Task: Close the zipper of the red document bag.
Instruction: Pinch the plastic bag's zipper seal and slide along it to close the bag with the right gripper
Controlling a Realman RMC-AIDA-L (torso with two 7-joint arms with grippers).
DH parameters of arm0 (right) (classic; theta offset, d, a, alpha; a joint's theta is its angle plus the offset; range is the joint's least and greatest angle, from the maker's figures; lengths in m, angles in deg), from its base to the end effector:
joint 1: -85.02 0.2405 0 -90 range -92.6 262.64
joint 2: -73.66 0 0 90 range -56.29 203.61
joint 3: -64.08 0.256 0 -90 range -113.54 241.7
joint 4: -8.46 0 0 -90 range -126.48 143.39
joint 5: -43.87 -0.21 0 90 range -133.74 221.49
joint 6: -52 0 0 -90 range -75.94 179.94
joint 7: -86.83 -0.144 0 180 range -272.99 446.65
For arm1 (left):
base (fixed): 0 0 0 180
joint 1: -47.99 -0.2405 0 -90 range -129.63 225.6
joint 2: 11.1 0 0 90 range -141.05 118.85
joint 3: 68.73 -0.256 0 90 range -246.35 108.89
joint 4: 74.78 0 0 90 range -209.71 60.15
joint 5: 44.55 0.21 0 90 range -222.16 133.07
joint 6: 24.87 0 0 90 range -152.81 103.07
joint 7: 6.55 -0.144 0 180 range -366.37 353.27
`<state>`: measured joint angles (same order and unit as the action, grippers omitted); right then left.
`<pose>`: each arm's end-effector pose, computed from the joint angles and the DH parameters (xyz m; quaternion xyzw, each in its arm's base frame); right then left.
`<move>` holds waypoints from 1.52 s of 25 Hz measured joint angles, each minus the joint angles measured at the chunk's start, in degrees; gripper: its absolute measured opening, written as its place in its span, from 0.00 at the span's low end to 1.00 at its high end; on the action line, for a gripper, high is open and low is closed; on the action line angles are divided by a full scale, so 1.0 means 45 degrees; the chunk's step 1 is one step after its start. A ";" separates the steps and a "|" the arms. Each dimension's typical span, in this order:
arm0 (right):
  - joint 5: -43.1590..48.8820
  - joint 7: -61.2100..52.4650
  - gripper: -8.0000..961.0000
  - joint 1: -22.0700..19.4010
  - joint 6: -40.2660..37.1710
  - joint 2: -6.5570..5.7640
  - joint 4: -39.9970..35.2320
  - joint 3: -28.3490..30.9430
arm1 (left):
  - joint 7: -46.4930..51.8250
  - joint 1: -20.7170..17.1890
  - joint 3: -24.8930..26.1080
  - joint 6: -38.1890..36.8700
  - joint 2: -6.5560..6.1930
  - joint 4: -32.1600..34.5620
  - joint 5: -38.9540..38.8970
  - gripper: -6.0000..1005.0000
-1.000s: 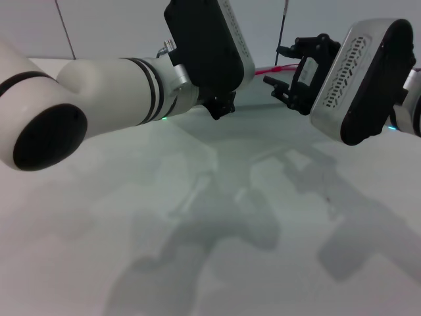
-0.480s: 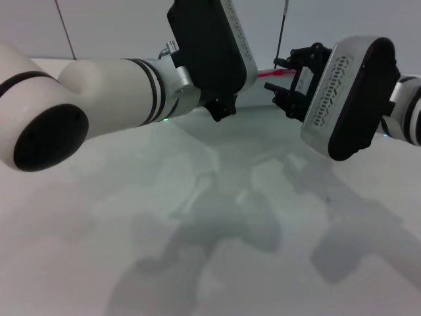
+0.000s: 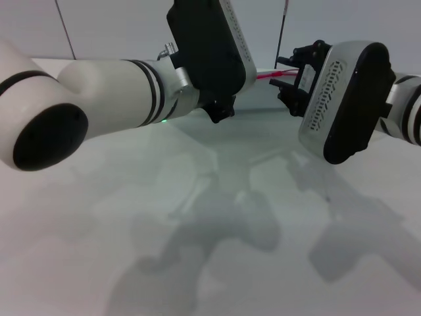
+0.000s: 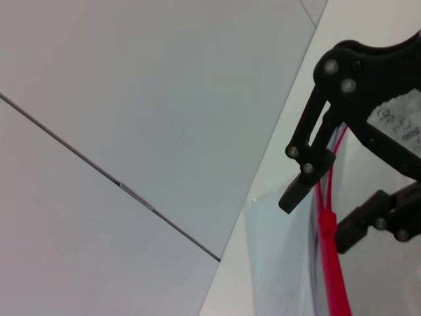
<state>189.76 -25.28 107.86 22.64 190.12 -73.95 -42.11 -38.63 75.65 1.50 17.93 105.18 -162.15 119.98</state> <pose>0.1260 0.3796 -0.0343 -0.8968 -0.1742 -0.0524 0.4033 -0.1070 0.3765 -0.0373 -0.9133 0.0333 0.0734 0.3991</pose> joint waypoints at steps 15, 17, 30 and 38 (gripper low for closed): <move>0.0063 -0.0029 0.25 0.0000 0.0050 -0.0001 -0.0055 -0.0362 | 0.0000 0.0006 0.0061 0.0006 -0.0001 0.0001 0.0000 0.07; 0.0063 -0.0029 0.23 0.0001 0.0165 -0.0001 -0.0064 -0.0452 | 0.0000 0.0007 0.0051 0.0006 0.0000 0.0001 0.0000 0.07; 0.0057 -0.0306 0.14 0.0133 0.0310 -0.0018 0.0059 -0.0512 | -0.0001 0.0016 0.0013 -0.0017 0.0000 0.0001 -0.0019 0.07; 0.0062 -0.0306 0.10 0.0142 0.0317 -0.0001 0.0210 -0.0466 | -0.0001 -0.0020 -0.0021 -0.0065 -0.0001 -0.0006 -0.0021 0.07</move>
<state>190.04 -26.66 108.50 24.06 190.11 -73.01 -44.21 -38.63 75.56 1.40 17.64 105.18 -162.17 119.89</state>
